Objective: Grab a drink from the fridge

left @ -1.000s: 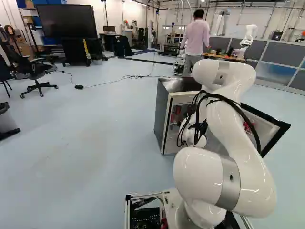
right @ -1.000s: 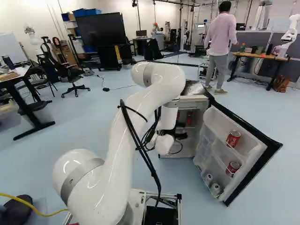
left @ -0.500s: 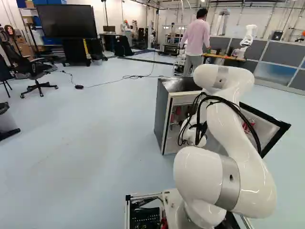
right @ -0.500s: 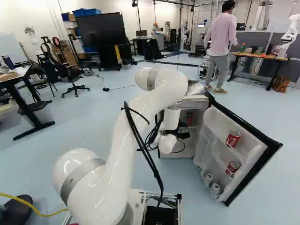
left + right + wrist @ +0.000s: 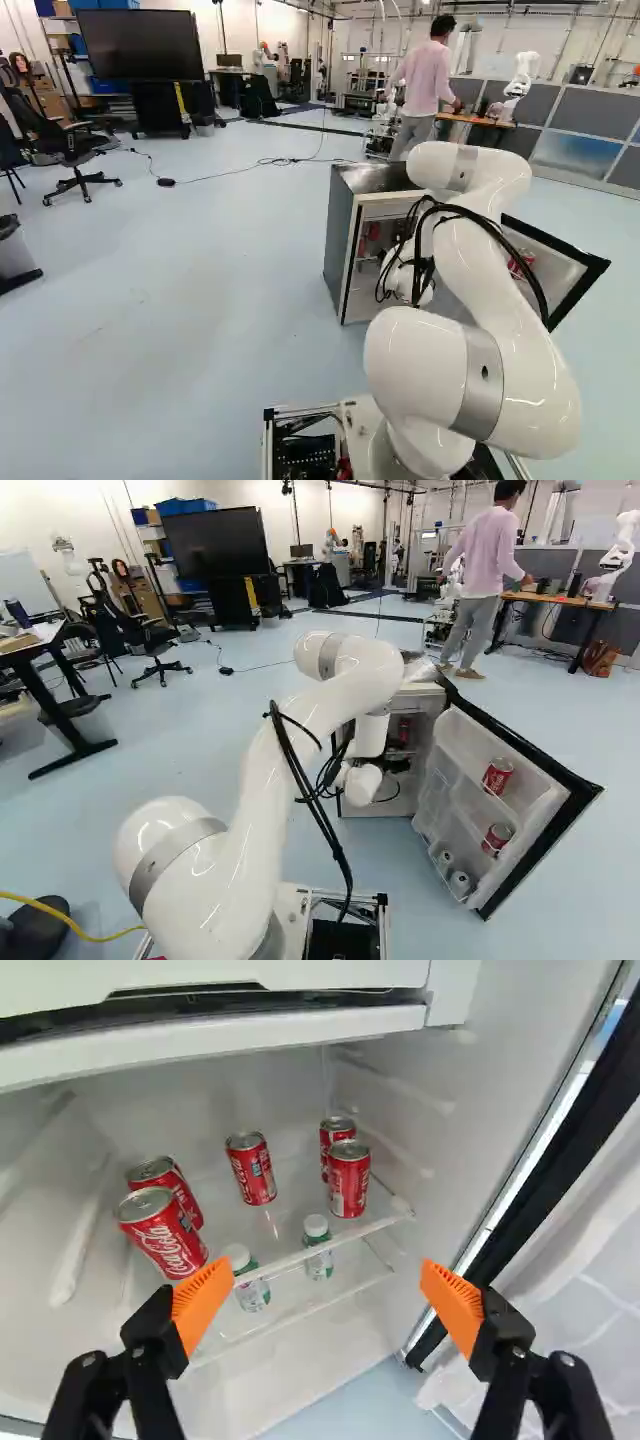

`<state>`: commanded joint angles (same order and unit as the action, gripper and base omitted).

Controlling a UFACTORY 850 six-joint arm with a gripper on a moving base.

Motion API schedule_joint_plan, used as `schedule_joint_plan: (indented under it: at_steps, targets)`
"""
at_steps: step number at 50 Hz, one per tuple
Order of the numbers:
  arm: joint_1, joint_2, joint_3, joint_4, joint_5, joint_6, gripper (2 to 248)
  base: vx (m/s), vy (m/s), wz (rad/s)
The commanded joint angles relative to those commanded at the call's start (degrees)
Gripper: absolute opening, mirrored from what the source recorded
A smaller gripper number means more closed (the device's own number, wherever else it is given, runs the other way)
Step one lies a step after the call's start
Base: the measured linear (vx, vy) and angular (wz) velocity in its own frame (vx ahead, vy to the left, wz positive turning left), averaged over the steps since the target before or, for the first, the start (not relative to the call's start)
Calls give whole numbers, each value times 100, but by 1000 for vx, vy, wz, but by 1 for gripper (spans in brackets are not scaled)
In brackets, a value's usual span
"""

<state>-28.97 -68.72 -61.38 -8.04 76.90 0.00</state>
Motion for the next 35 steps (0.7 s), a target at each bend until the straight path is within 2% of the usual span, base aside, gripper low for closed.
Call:
schedule_joint_plan:
  at_steps: [35]
  targets:
    - [42,-448,-863,0,0,0,247,0,0,0]
